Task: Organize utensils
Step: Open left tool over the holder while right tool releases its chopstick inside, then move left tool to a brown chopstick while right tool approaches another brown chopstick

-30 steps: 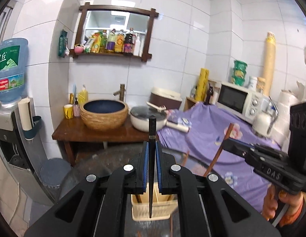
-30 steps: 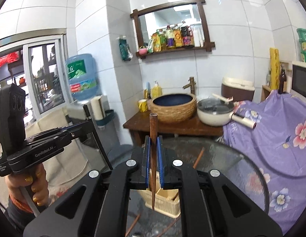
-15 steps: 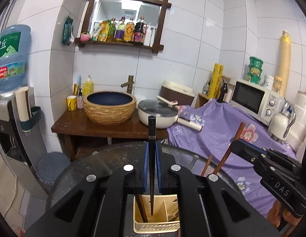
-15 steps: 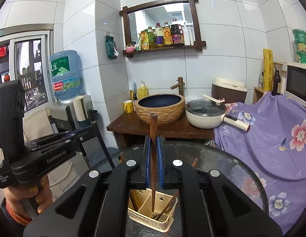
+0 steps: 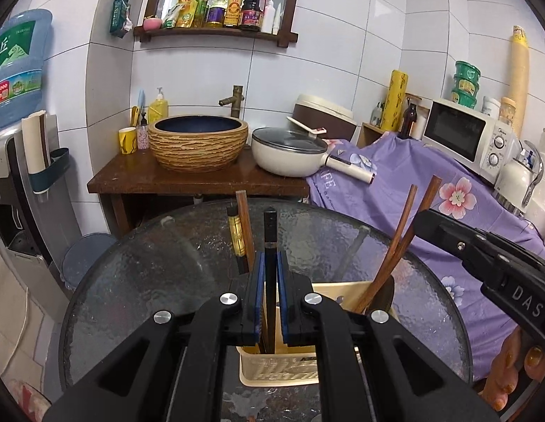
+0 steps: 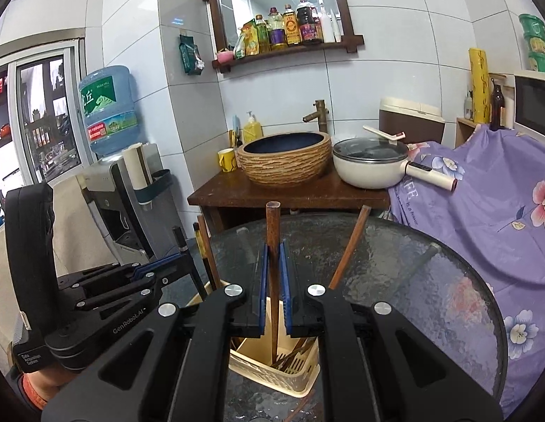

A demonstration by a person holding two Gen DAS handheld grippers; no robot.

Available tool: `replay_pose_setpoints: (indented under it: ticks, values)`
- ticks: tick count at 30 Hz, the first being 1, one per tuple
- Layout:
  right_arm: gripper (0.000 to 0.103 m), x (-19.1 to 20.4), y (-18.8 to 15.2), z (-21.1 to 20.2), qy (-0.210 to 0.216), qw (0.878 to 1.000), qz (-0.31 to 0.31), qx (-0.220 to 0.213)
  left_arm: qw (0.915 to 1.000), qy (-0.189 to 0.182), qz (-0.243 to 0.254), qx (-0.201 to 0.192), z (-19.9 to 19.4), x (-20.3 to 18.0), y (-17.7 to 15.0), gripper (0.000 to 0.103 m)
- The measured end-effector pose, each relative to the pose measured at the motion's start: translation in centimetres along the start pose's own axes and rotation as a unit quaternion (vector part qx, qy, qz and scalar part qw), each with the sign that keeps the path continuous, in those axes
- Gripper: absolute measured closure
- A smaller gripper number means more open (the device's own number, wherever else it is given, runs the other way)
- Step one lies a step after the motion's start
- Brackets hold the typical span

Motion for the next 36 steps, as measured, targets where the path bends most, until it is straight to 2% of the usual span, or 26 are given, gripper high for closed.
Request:
replay_pose_setpoints:
  ticks: [9,10,12,13,15,18,21,29,36]
  values:
    - [0.094,-0.6,-1.0,0.9,-0.005,1.000,0.013,0.006,0.9999,-0.013,-0.001,0.002,-0.3,0.3,-0.4,0.095]
    - [0.089,-0.7,-1.1,0.8,-0.004,1.000,0.016,0.006,0.9999,-0.014,-0.002,-0.002,-0.6,0.4,-0.5,0.095]
    - [0.067,-0.8,-1.4,0.2,-0.003,1.000,0.021,-0.005,0.9997,-0.020,-0.001,-0.011,-1.4,0.4,-0.8,0.089]
    - [0.051,-0.8,-1.7,-0.4,-0.006,1.000,0.022,-0.016,0.9996,-0.023,0.001,-0.016,-2.0,0.5,-1.1,0.086]
    - [0.050,-0.6,-2.4,-1.3,-0.007,1.000,0.017,-0.025,0.9993,-0.024,0.003,-0.030,-3.1,0.5,-1.7,0.068]
    - [0.050,-0.2,-3.6,-2.6,-0.007,1.000,0.013,-0.027,0.9986,-0.022,0.010,-0.048,-4.7,0.5,-3.1,0.053]
    - [0.048,0.4,-5.5,-3.4,-0.002,1.000,0.004,-0.013,0.9985,-0.020,0.010,-0.051,-5.8,1.0,-5.0,0.042]
    - [0.042,1.5,-11.9,-3.4,-0.010,0.999,-0.013,0.033,0.9998,-0.001,0.018,-0.010,-6.1,1.8,-10.4,0.026]
    - [0.042,1.8,-16.5,-1.7,-0.023,0.996,-0.014,0.088,0.9989,0.000,0.003,0.047,-4.1,2.9,-14.4,0.025]
Point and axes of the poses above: each gripper's, at about its wrist camera, not at the fingertips, and z roughly the way its jaws point, x to its left, y to its top, the point moved 1 cm from there along z, roughly the way its jaws point, and after that the axes turned 7 degrees about x, right-handed, at the moved point
